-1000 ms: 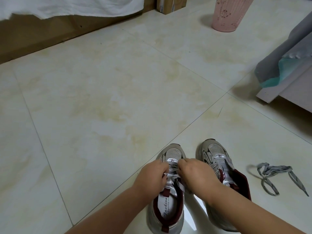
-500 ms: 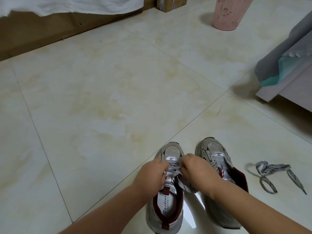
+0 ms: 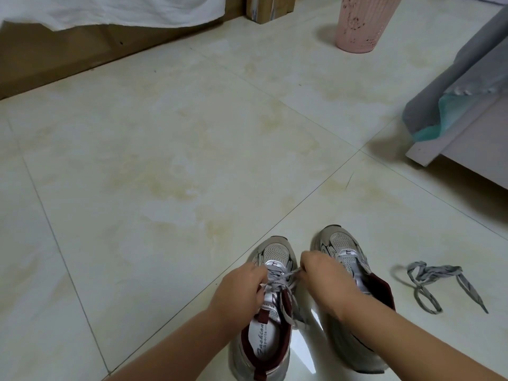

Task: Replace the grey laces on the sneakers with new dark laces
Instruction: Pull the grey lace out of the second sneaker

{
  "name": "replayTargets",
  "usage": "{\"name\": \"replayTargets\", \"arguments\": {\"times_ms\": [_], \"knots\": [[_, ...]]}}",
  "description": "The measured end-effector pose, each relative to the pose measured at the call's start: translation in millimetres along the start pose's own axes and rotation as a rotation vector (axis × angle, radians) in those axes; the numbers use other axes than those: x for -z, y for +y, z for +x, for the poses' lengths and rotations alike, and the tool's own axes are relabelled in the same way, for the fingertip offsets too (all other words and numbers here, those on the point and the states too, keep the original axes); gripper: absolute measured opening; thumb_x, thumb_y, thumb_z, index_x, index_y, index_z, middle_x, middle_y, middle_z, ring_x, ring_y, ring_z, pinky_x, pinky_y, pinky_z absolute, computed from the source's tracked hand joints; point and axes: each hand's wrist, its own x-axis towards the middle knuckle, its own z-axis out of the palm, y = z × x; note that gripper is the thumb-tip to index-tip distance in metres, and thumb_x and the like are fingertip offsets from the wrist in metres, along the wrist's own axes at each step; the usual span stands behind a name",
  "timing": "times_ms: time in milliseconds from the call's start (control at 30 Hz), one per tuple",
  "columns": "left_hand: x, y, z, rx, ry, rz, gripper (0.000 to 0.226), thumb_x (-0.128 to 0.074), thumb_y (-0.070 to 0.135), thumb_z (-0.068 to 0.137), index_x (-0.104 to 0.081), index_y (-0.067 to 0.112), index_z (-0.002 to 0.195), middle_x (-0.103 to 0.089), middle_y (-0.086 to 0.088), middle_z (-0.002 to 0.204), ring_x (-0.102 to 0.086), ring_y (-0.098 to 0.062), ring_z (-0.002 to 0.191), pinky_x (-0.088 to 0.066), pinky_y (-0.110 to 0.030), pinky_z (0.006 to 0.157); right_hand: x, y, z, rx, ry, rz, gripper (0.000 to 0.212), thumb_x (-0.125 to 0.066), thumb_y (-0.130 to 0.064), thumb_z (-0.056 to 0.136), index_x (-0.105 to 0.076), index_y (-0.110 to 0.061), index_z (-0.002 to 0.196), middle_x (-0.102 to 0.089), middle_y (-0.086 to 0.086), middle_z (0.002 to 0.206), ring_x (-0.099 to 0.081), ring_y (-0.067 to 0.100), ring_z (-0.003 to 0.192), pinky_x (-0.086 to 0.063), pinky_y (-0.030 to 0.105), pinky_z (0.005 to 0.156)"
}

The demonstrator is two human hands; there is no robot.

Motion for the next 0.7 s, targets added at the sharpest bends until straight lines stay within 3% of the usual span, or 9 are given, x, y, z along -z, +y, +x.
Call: {"name": "replayTargets", "arguments": {"times_ms": [67, 133, 200, 267, 367, 433, 500, 600, 700], "knots": [[-0.5, 0.9, 0.1, 0.005, 0.001, 0.002, 0.011, -0.046, 0.02, 0.091, -0.053, 0.017, 0.099, -0.053, 0.001, 0.102, -0.047, -0.015, 0.087, -0.031, -0.021, 0.068, -1.1, -0.3, 0.0, 0.011, 0.044, -0.118, 0.018, -0.038, -0.008, 0.094, -0.049, -0.008, 0.109, -0.056, 0.011, 0.114, -0.057, 0.029, 0.102, -0.03, 0.03, 0.067], [-0.9, 2.3, 0.5, 0.017, 0.004, -0.003, 0.012, -0.046, 0.018, 0.09, -0.053, 0.017, 0.099, -0.053, 0.001, 0.102, -0.049, -0.015, 0.09, -0.032, -0.022, 0.07, -5.5, -4.8, -2.1, -0.043, 0.017, 0.036, 0.019, -0.04, -0.021, 0.096, -0.05, -0.009, 0.107, -0.059, 0.011, 0.11, -0.058, 0.03, 0.099, -0.036, 0.032, 0.069], [-0.9, 3.7, 1.1, 0.025, 0.005, -0.003, 0.011, -0.046, 0.018, 0.09, -0.053, 0.017, 0.098, -0.053, 0.001, 0.103, -0.05, -0.016, 0.092, -0.033, -0.022, 0.071, -7.5, -9.0, -3.5, -0.11, -0.109, 0.298, 0.025, -0.047, -0.035, 0.094, -0.055, -0.011, 0.097, -0.063, 0.01, 0.101, -0.059, 0.028, 0.093, -0.044, 0.033, 0.076], [-0.2, 4.3, 1.4, 0.027, 0.002, 0.011, 0.011, -0.046, 0.02, 0.09, -0.052, 0.017, 0.099, -0.052, 0.001, 0.103, -0.049, -0.016, 0.093, -0.032, -0.022, 0.071, -9.9, -10.3, -2.0, -0.102, -0.251, 0.469, 0.02, -0.054, -0.029, 0.092, -0.053, -0.016, 0.077, -0.061, 0.01, 0.088, -0.058, 0.024, 0.083, -0.049, 0.037, 0.082], [0.5, 4.1, 1.5, 0.02, -0.008, 0.021, 0.011, -0.045, 0.019, 0.091, -0.051, 0.018, 0.1, -0.052, 0.001, 0.104, -0.049, -0.016, 0.093, -0.03, -0.021, 0.07, -6.4, -6.1, 0.6, -0.078, -0.189, 0.355, 0.026, -0.051, -0.015, 0.092, -0.046, -0.02, 0.067, -0.057, 0.005, 0.082, -0.055, 0.022, 0.08, -0.048, 0.035, 0.076], [1.2, 3.9, 1.5, 0.019, -0.01, 0.022, 0.012, -0.045, 0.018, 0.091, -0.051, 0.017, 0.1, -0.052, 0.001, 0.104, -0.049, -0.017, 0.093, -0.029, -0.022, 0.069, -0.2, -2.1, 1.9, -0.12, -0.073, 0.201, 0.01, -0.049, -0.008, 0.089, -0.056, -0.013, 0.084, -0.062, 0.008, 0.093, -0.058, 0.026, 0.089, -0.045, 0.032, 0.076], [1.3, 3.9, 2.0, 0.024, -0.005, 0.013, 0.012, -0.045, 0.018, 0.091, -0.052, 0.016, 0.1, -0.052, 0.0, 0.103, -0.05, -0.018, 0.093, -0.03, -0.023, 0.07, 5.2, 1.6, 2.3, -0.18, 0.017, 0.134, 0.021, -0.048, -0.004, 0.085, -0.056, -0.008, 0.103, -0.062, 0.01, 0.104, -0.058, 0.029, 0.098, -0.044, 0.032, 0.078], [1.2, 4.4, 2.6, 0.035, 0.004, 0.012, 0.012, -0.045, 0.018, 0.09, -0.052, 0.016, 0.099, -0.053, 0.0, 0.103, -0.05, -0.018, 0.092, -0.033, -0.024, 0.071, 3.6, -2.8, -1.4, -0.193, 0.038, 0.277, 0.016, -0.05, -0.014, 0.09, -0.056, -0.008, 0.104, -0.063, 0.009, 0.104, -0.058, 0.026, 0.096, -0.045, 0.032, 0.08], [1.3, 4.4, 2.1, 0.036, 0.006, 0.011, 0.011, -0.044, 0.017, 0.09, -0.051, 0.017, 0.099, -0.053, 0.0, 0.103, -0.048, -0.016, 0.087, -0.03, -0.022, 0.068, -6.5, -10.2, -2.8, -0.189, -0.133, 0.495, 0.017, -0.058, -0.026, 0.09, -0.058, -0.012, 0.08, -0.062, 0.008, 0.083, -0.057, 0.023, 0.078, -0.049, 0.037, 0.078]]}}
